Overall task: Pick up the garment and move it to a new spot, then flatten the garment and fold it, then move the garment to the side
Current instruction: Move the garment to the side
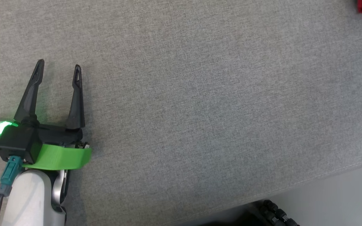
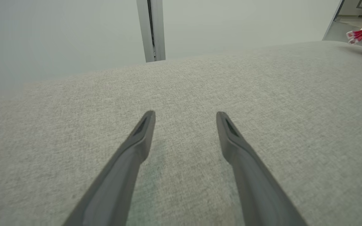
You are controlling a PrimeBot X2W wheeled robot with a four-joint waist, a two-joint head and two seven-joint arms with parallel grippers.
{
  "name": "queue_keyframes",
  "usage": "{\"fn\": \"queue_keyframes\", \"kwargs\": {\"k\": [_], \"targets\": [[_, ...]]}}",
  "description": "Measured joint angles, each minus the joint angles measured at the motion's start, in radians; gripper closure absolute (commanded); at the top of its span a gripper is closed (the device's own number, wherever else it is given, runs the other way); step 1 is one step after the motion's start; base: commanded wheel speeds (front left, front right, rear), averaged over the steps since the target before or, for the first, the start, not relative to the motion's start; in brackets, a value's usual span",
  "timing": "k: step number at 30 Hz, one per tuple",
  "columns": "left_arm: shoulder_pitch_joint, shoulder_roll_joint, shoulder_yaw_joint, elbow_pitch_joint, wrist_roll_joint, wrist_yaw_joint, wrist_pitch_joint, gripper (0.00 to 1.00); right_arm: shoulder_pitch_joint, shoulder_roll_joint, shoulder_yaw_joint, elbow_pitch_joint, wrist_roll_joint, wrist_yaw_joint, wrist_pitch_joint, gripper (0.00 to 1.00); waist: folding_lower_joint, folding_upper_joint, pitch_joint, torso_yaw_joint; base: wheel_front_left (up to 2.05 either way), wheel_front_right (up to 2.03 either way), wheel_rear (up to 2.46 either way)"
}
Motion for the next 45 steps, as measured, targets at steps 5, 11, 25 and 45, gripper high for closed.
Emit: {"fn": "queue_keyframes", "kwargs": {"k": [5,11,25,45], "targets": [[0.0,-0.003,-0.002,0.033,-0.008,0.005,-0.015,0.0,-0.01,0.005,-0.006,0.033,-0.034,0.0,-0.065,0.0,0.0,0.0,-0.016,0.011,0.0,0.0,0.0],[0.013,-0.02,-0.002,0.1,-0.025,0.014,-0.043,0.0,-0.006,0.049,-0.021,0.033,-0.058,0.0,-0.104,0.0,0.0,0.0,-0.067,0.024,0.0,0.0,0.0],[0.15,-0.041,0.05,0.204,-0.068,0.05,-0.072,0.0,0.346,0.196,-0.251,-0.366,-0.086,0.0,-0.115,0.0,0.0,0.0,-0.299,0.073,0.0,0.0,0.0],[0.25,-0.064,0.071,0.241,-0.087,0.061,-0.076,0.0,0.941,0.437,-0.419,-0.706,-0.147,0.0,-0.115,0.0,-0.0001,0.0,-0.549,0.15,0.0,0.0,0.0]]}}
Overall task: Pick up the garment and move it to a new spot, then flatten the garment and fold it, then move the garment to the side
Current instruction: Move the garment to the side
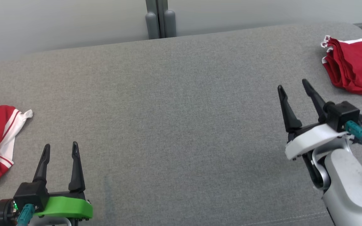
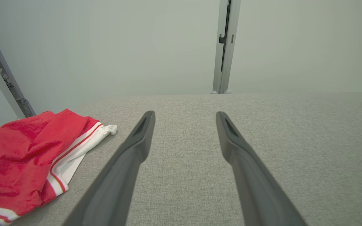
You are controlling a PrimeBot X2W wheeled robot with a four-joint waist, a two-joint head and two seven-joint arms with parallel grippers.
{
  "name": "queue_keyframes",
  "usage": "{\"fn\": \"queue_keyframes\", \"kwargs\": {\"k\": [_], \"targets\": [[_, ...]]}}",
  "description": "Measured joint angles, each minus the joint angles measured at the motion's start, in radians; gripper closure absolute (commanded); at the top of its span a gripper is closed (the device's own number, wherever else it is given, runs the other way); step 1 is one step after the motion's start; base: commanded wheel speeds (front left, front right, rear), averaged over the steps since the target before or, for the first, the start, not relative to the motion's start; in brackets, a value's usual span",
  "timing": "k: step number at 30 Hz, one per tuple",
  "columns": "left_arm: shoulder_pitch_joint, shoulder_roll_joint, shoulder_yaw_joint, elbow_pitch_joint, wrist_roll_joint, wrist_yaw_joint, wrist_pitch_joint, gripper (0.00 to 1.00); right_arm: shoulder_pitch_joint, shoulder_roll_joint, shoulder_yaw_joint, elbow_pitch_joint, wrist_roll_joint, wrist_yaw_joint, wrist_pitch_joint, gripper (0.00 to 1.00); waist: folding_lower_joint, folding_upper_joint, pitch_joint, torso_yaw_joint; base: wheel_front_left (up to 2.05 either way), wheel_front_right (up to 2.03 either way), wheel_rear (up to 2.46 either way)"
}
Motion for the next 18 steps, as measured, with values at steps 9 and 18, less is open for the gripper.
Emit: {"fn": "queue_keyframes", "kwargs": {"k": [9,18], "targets": [[0.021,-0.01,0.001,0.046,-0.001,-0.007,0.0,0.0,0.194,0.069,-0.025,-0.08,-0.019,0.0,0.0,0.0,0.0,0.0,-0.066,0.027,0.0,0.0,0.0],[0.035,-0.019,0.003,0.079,-0.002,-0.013,0.0,0.0,0.314,0.125,-0.083,-0.152,-0.048,0.0,0.0,0.0,0.0,0.0,-0.117,0.052,0.0,0.0,0.0]]}}
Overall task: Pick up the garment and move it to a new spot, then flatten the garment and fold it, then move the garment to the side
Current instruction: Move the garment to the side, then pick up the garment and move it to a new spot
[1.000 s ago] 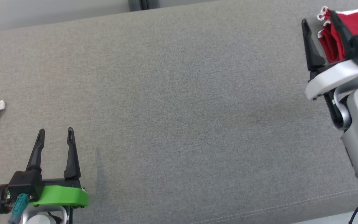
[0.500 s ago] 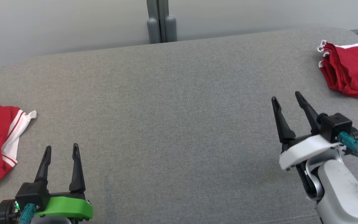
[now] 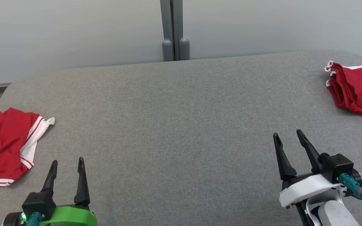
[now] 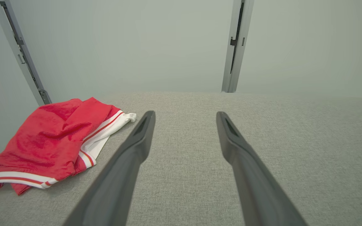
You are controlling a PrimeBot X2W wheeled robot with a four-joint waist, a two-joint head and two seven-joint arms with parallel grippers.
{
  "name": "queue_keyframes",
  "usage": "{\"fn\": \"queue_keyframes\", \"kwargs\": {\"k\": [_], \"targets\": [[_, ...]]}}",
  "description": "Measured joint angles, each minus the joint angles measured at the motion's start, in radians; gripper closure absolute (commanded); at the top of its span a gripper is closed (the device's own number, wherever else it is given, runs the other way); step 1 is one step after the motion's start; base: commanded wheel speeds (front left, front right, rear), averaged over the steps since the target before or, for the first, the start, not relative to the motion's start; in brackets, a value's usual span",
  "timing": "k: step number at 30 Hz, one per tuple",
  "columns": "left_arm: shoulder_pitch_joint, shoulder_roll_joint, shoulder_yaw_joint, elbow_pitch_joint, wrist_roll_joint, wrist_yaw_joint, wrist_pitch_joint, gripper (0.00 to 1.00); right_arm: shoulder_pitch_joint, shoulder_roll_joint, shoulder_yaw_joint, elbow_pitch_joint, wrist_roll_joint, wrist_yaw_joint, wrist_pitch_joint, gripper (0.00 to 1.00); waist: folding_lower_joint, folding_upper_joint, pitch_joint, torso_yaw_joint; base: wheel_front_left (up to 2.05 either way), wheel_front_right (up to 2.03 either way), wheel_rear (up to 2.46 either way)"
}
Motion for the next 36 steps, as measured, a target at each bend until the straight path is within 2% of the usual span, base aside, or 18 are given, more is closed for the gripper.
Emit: {"fn": "queue_keyframes", "kwargs": {"k": [8,23,36], "targets": [[0.004,0.0,0.003,0.011,0.002,-0.006,0.0,0.0,0.05,0.021,-0.045,-0.031,-0.019,0.0,0.0,0.0,0.0,0.0,-0.009,0.015,0.0,0.0,0.0],[0.002,0.005,0.014,0.021,0.005,-0.008,0.0,0.0,0.066,0.038,-0.054,-0.024,-0.029,0.0,0.0,0.0,0.0,0.0,-0.01,0.021,0.0,0.0,0.0],[0.001,0.033,0.032,0.029,0.007,-0.004,0.0,0.0,0.071,0.052,-0.036,-0.012,-0.03,0.0,0.0,0.0,0.0,0.0,-0.019,0.117,0.0,0.0,0.0]]}}
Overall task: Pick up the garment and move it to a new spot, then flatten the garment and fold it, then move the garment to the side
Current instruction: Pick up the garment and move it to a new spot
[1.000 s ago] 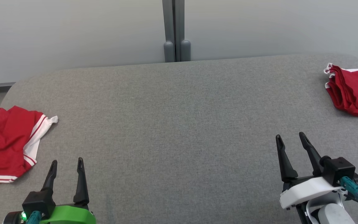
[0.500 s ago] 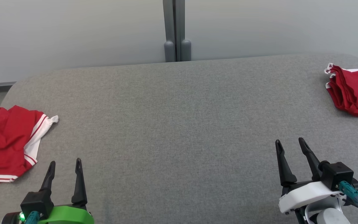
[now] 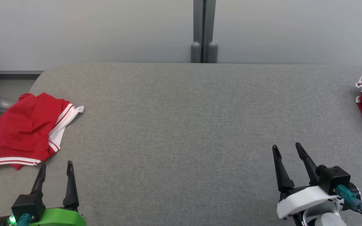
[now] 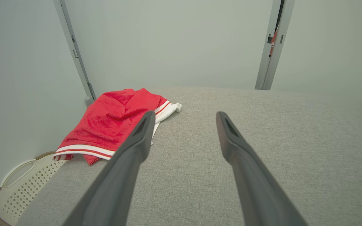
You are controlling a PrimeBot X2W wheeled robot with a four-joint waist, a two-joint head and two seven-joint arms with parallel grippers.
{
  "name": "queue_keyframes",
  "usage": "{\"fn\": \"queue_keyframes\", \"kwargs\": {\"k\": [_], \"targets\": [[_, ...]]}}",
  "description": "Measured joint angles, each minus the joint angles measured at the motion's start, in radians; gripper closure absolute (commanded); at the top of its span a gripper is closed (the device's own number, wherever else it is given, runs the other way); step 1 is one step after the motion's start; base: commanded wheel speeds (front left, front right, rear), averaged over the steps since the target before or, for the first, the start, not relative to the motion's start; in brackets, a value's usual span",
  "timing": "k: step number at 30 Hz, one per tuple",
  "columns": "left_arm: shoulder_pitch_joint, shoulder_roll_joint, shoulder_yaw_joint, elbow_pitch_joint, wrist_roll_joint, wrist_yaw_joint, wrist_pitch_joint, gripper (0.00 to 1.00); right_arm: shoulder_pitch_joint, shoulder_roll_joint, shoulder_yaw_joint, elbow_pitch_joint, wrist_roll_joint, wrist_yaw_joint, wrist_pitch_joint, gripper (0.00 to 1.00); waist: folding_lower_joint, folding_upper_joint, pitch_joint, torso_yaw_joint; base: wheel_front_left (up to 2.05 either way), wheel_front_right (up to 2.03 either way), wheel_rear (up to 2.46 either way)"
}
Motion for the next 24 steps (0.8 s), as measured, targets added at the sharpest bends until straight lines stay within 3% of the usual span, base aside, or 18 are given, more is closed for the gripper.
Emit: {"fn": "queue_keyframes", "kwargs": {"k": [24], "targets": [[0.022,0.027,0.024,-0.017,-0.025,0.035,0.016,0.0,0.006,0.017,0.022,0.017,-0.004,0.0,0.0,0.0,0.0,0.0,0.003,0.293,0.0,0.0,0.0]]}}
